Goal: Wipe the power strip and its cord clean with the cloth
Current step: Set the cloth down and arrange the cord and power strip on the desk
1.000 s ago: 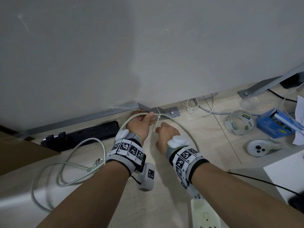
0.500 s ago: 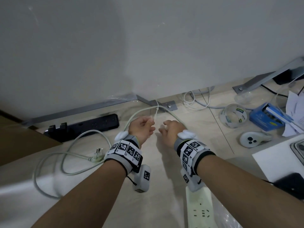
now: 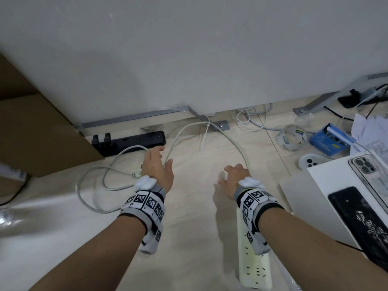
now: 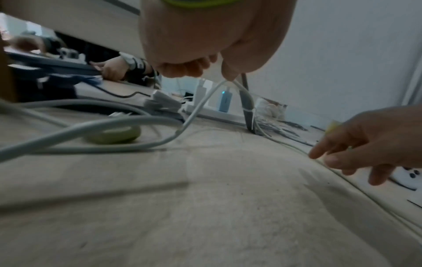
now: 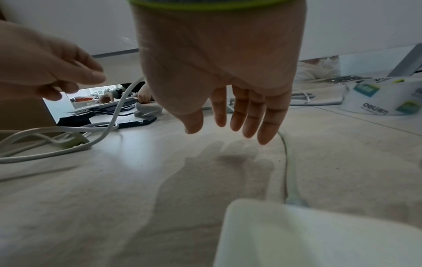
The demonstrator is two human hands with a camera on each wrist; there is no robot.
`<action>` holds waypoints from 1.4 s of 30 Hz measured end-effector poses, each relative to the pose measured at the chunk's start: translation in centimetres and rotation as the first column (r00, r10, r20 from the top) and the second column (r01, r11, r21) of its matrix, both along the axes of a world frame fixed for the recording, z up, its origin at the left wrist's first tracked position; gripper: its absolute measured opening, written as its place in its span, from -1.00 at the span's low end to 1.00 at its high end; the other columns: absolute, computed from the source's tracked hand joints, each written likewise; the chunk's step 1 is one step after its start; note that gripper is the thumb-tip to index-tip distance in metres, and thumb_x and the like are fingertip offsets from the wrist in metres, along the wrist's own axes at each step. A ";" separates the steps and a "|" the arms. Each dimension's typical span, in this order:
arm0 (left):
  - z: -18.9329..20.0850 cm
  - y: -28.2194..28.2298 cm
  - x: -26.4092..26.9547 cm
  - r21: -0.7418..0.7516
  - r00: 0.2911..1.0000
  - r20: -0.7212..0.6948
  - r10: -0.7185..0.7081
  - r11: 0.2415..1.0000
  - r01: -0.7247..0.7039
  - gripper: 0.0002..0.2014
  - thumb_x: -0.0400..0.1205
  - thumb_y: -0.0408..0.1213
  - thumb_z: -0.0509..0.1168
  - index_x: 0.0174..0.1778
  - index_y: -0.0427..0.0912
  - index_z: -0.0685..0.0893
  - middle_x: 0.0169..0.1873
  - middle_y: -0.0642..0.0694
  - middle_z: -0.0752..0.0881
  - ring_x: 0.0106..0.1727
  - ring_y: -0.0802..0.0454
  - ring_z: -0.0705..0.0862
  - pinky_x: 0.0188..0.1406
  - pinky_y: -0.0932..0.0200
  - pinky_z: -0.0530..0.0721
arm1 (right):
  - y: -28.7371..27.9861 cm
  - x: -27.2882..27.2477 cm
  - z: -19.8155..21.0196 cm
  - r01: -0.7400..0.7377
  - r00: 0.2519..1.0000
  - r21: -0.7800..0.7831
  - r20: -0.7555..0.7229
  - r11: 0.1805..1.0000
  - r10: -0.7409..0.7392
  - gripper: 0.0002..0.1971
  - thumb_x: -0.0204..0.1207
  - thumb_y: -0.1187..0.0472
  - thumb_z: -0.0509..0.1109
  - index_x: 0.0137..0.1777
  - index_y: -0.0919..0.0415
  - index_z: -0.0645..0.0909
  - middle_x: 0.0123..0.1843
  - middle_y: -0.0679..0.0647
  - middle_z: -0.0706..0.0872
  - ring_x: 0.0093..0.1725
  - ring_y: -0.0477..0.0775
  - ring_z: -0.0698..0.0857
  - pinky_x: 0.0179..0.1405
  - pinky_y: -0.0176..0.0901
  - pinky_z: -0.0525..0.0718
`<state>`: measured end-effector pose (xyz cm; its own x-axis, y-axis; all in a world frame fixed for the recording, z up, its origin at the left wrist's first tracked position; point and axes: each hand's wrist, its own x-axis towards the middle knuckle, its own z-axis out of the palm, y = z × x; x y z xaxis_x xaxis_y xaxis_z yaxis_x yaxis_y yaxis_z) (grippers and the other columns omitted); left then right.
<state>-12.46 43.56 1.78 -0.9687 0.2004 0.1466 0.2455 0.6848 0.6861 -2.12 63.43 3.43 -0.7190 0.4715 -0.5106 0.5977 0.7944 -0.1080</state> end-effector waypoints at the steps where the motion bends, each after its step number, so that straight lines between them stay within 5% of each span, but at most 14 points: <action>1: -0.2 -0.7 0.1 -0.052 0.998 0.040 -0.045 0.998 0.047 -0.57 0.62 -0.29 0.30 0.41 -0.01 0.43 0.20 -0.16 0.49 0.08 -0.15 0.60 0.13 -0.09 0.62 | -0.2 0.4 -0.2 -0.004 1.000 0.000 0.009 1.000 0.004 -0.55 0.60 -0.09 0.23 0.40 0.09 0.44 0.35 0.16 0.45 0.29 0.20 0.51 0.11 -0.06 0.52; 3: -0.4 -1.6 0.2 -0.252 0.972 0.179 -0.149 0.949 0.192 -0.43 0.68 -0.28 0.20 0.60 0.12 0.19 0.38 -0.11 0.35 0.20 -0.15 0.55 0.29 -0.06 0.53 | -0.7 1.3 -0.2 -0.022 1.000 -0.008 0.010 1.000 0.022 -0.55 0.60 -0.08 0.23 0.41 0.10 0.43 0.36 0.15 0.44 0.31 0.19 0.49 0.13 -0.03 0.51; 6: -0.2 -1.5 -0.3 -0.547 0.940 0.170 -0.296 0.765 0.340 -0.29 0.71 -0.23 0.13 0.66 0.06 -0.17 0.58 -0.03 0.15 0.35 -0.19 0.41 0.31 -0.10 0.46 | -1.5 1.8 -0.4 -0.106 0.993 -0.016 -0.054 0.994 0.105 -0.54 0.59 -0.03 0.25 0.45 0.08 0.38 0.40 0.12 0.41 0.34 0.19 0.45 0.23 0.04 0.54; 14: -0.7 -0.3 -3.4 -0.655 0.885 0.367 -0.285 0.597 0.464 -0.07 0.62 -0.35 0.23 0.60 0.02 -0.42 0.40 -0.08 0.41 0.19 -0.21 0.57 0.17 -0.13 0.59 | -3.8 -3.5 1.3 -0.251 0.905 -0.015 -0.359 0.968 0.229 -0.23 0.56 0.10 0.31 0.67 0.02 -0.05 0.71 0.01 -0.03 0.61 0.20 0.15 0.49 0.07 0.34; 19: -2.0 -0.2 -4.8 -0.648 0.840 0.483 -0.247 0.545 0.532 0.09 0.44 -0.48 0.29 0.59 0.18 -0.40 0.28 -0.06 0.46 0.22 -0.22 0.52 0.17 -0.19 0.61 | -4.9 -9.0 2.8 -0.420 0.842 0.049 -0.352 0.906 0.409 -0.10 0.51 0.23 0.29 0.68 -0.02 -0.23 0.71 -0.02 -0.26 0.68 0.16 -0.15 0.59 0.17 0.10; 22: -2.3 -0.3 -5.0 -0.656 0.863 0.403 -0.304 0.561 0.504 -0.20 0.59 -0.31 0.22 0.63 0.06 -0.15 0.34 -0.06 0.42 0.28 -0.16 0.47 0.19 -0.07 0.56 | -4.7 -11.3 0.9 -0.484 0.854 0.076 -0.178 0.872 0.489 -0.17 0.54 0.17 0.24 0.70 0.06 -0.20 0.72 0.01 -0.22 0.68 0.12 -0.21 0.64 0.19 -0.08; 25: -2.7 -1.3 -4.9 -0.604 0.894 0.319 -0.313 0.660 0.447 -0.53 0.68 -0.09 0.15 0.50 0.02 0.21 0.34 -0.06 0.42 0.26 -0.12 0.47 0.17 -0.01 0.53 | -5.4 -12.1 -2.3 -0.404 0.908 0.024 -0.111 0.915 0.404 -0.25 0.60 0.13 0.30 0.69 0.15 -0.03 0.72 0.11 -0.10 0.69 0.16 -0.12 0.62 0.25 -0.13; 29: -2.9 -3.7 -4.9 -0.540 0.916 0.231 -0.328 0.740 0.402 -0.64 0.61 0.13 0.17 0.20 -0.01 0.40 0.16 0.00 0.50 0.12 -0.05 0.51 0.09 0.06 0.44 | -5.5 -11.6 -4.8 -0.379 0.924 0.027 -0.035 0.925 0.380 -0.26 0.61 0.12 0.25 0.69 0.18 -0.05 0.72 0.11 -0.12 0.69 0.15 -0.15 0.60 0.29 -0.17; 32: -2.3 -6.0 -4.4 -0.577 0.915 0.143 -0.379 0.719 0.388 -0.44 0.42 0.43 0.09 0.09 0.05 0.46 0.04 0.06 0.52 0.06 -0.02 0.52 0.09 0.00 0.42 | -5.1 -12.1 -4.0 -0.427 0.904 0.020 0.033 0.904 0.426 -0.30 0.59 0.22 0.09 0.69 0.13 -0.11 0.72 0.05 -0.20 0.68 0.12 -0.27 0.62 0.23 -0.20; 35: -1.4 -8.4 -3.6 -0.624 0.880 0.167 -0.446 0.643 0.444 -0.20 0.21 0.58 0.07 0.20 0.09 0.47 0.17 0.08 0.48 0.20 -0.02 0.48 0.23 -0.03 0.38 | -6.0 -13.0 -2.9 -0.470 0.883 -0.006 0.006 0.883 0.470 -0.19 0.49 0.29 0.20 0.69 0.15 -0.12 0.72 0.05 -0.19 0.67 0.13 -0.30 0.64 0.15 -0.14; 39: -1.5 -10.9 -3.0 -0.721 0.831 0.248 -0.498 0.478 0.502 -0.09 0.26 0.55 0.12 0.48 0.15 0.21 0.47 0.00 0.28 0.51 -0.09 0.27 0.48 -0.14 0.22 | -7.8 -12.6 -2.2 -0.499 0.866 0.002 -0.043 0.867 0.498 -0.19 0.46 0.24 0.27 0.68 0.14 -0.04 0.72 0.07 -0.13 0.67 0.16 -0.27 0.63 0.15 -0.01; 42: -2.0 -11.2 -2.5 -0.714 0.847 0.244 -0.472 0.505 0.486 -0.25 0.45 0.35 0.21 0.50 0.09 0.23 0.51 -0.04 0.27 0.54 -0.12 0.22 0.47 -0.14 0.27 | -8.4 -11.0 -1.3 -0.490 0.871 -0.026 -0.057 0.871 0.488 -0.19 0.43 0.28 0.26 0.67 0.15 0.00 0.72 0.11 -0.12 0.68 0.16 -0.26 0.64 0.11 -0.01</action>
<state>-14.95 32.32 -0.21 -0.6923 0.6639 -0.2827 0.6873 0.7260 0.0219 -13.13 55.03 2.10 -0.8760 0.0340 -0.4810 0.1272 0.9785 -0.1626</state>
